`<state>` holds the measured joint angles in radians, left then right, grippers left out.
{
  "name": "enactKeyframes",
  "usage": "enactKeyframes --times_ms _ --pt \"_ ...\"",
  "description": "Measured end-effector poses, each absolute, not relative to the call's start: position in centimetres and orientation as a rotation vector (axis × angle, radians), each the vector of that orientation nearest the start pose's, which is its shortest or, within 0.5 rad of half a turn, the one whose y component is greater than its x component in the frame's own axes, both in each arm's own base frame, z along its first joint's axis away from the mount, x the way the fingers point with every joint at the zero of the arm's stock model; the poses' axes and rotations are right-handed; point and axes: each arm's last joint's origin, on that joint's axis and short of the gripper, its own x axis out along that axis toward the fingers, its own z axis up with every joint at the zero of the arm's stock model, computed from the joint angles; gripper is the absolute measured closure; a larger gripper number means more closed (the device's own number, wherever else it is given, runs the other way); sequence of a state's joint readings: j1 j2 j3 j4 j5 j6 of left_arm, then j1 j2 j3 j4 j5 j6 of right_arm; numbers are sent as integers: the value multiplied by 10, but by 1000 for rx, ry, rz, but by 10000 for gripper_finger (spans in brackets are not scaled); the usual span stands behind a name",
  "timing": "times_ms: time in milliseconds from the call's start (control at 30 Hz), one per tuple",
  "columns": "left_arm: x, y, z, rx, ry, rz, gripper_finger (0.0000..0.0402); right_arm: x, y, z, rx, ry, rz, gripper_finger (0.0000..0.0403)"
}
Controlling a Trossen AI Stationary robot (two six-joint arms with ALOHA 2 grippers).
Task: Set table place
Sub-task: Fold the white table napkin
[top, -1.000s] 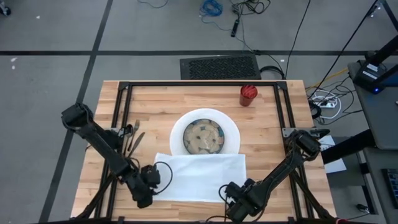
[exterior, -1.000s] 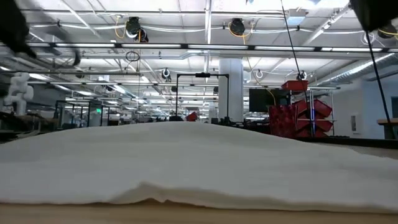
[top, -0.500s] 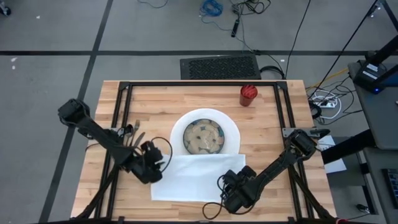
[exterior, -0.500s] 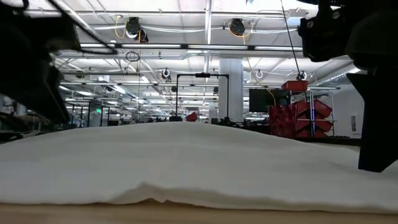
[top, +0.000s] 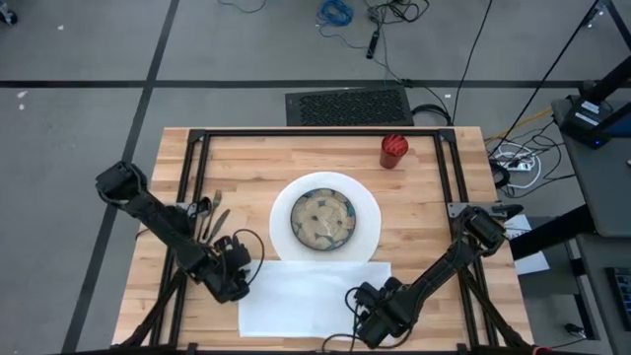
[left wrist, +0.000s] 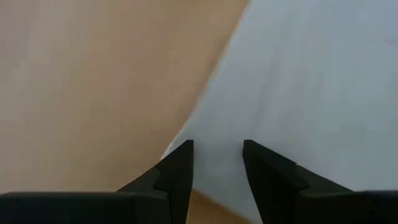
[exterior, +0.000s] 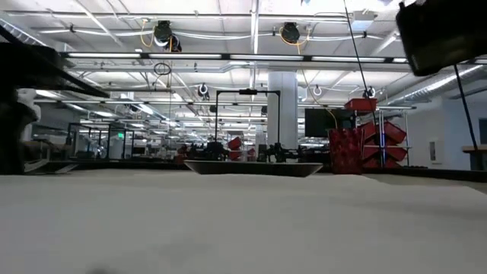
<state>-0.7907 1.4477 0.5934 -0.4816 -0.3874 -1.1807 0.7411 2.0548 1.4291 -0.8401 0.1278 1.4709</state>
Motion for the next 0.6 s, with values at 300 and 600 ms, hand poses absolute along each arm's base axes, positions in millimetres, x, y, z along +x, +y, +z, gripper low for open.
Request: enactKeyframes --times_ms 300,600 --pt "167 -145 143 -275 980 342 274 296 241 157 451 1200 -665 208" --pt "170 -136 116 -134 954 461 274 303 210 139 425 1253 -786 209"
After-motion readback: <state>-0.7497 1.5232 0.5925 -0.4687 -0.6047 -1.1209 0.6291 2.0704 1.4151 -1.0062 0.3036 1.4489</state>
